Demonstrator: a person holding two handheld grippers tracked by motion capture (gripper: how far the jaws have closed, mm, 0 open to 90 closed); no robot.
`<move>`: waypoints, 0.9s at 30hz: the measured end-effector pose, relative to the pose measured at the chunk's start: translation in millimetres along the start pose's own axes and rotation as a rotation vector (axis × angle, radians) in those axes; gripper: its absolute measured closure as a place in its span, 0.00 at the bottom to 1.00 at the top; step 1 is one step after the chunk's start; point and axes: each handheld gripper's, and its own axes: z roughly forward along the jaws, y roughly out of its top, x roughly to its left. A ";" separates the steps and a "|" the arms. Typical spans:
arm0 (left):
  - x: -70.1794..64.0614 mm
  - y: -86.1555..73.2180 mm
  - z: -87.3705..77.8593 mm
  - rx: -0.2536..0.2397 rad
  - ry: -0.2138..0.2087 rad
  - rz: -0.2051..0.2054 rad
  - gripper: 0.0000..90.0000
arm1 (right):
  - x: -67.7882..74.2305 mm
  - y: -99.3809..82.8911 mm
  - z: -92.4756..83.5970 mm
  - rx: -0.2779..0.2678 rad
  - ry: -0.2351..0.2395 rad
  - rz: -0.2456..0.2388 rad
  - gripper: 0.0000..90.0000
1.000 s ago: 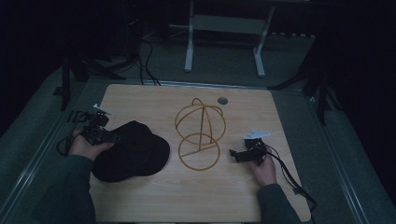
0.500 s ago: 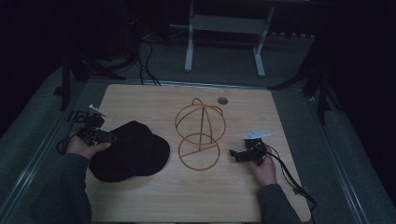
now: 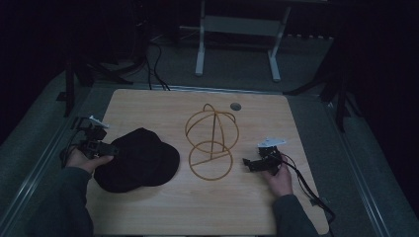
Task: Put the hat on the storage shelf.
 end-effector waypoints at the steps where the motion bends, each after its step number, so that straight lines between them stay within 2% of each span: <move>1: -0.3 0.5 2.6 0.014 0.009 -0.011 0.25 | 0.0 0.0 0.0 0.000 0.000 0.000 0.11; 7: -2.9 2.3 5.8 0.045 0.035 0.005 0.49 | -0.1 0.0 0.0 0.000 0.000 -0.001 0.11; 8: -4.7 2.6 4.1 0.056 0.041 0.011 0.49 | 0.0 0.0 0.0 0.000 0.000 0.000 0.11; 9: -5.4 2.8 2.9 0.063 0.039 0.021 0.61 | 0.0 0.0 0.0 0.000 0.000 0.000 0.11; 12: -9.7 3.4 0.5 0.064 0.045 0.035 0.70 | -0.1 0.0 -0.1 0.000 0.000 -0.001 0.11; 17: -17.4 5.3 -2.8 0.078 0.071 0.071 0.75 | -0.1 0.0 -0.1 0.000 0.000 -0.001 0.11; 22: -21.2 7.0 -11.4 0.066 0.056 0.088 0.76 | -0.1 0.0 -0.1 0.000 0.000 -0.001 0.11; 27: -22.4 7.2 -18.0 0.049 0.035 0.089 0.76 | -0.1 0.0 -0.1 0.000 0.000 -0.001 0.11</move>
